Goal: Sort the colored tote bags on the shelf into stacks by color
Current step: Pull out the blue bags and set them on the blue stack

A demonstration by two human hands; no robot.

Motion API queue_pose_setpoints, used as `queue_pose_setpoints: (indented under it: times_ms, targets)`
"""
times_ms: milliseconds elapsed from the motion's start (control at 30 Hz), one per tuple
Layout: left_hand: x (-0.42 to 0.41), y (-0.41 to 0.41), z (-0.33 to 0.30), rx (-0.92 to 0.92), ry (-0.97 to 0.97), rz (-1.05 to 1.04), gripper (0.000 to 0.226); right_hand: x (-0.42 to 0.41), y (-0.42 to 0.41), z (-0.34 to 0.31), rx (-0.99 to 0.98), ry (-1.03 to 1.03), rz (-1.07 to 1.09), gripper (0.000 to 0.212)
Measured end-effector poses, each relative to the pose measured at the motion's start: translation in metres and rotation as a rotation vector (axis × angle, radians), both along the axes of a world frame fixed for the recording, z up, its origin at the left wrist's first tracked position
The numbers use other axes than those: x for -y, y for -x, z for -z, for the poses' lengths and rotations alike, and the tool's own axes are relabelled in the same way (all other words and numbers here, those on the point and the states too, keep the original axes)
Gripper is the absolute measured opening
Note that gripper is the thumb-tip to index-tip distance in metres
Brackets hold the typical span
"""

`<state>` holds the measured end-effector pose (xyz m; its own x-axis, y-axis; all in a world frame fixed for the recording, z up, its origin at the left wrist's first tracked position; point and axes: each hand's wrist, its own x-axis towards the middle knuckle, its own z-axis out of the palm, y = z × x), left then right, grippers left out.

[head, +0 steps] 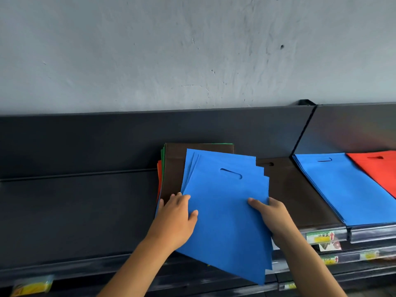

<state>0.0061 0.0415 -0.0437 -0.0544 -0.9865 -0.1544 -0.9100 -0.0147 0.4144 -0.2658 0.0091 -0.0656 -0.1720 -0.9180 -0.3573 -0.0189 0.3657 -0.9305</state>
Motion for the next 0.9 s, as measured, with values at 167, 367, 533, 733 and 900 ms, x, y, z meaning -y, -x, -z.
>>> queue_pose_setpoints:
  times_ms: [167,367,533,733,900]
  targets:
    - [0.005,0.009,-0.014,-0.311,-0.006,-0.117,0.053,0.002,0.004,-0.005,-0.033,-0.036,-0.069,0.025]
    - [0.014,0.01,-0.02,-0.675,0.001,-0.43,0.076,-0.001,0.006,-0.015,0.006,0.012,-0.108,0.018]
    - [0.017,0.007,-0.026,-0.802,-0.095,-0.508,0.078,-0.007,0.01,-0.022,-0.049,0.063,-0.199,0.021]
    - [0.016,0.011,-0.027,-0.706,-0.162,-0.352,0.013,-0.013,0.015,-0.026,-0.093,0.062,-0.17,0.019]
    - [0.015,0.023,-0.03,-0.623,-0.125,-0.258,0.011,-0.02,0.027,-0.031,-0.098,0.077,-0.126,0.026]
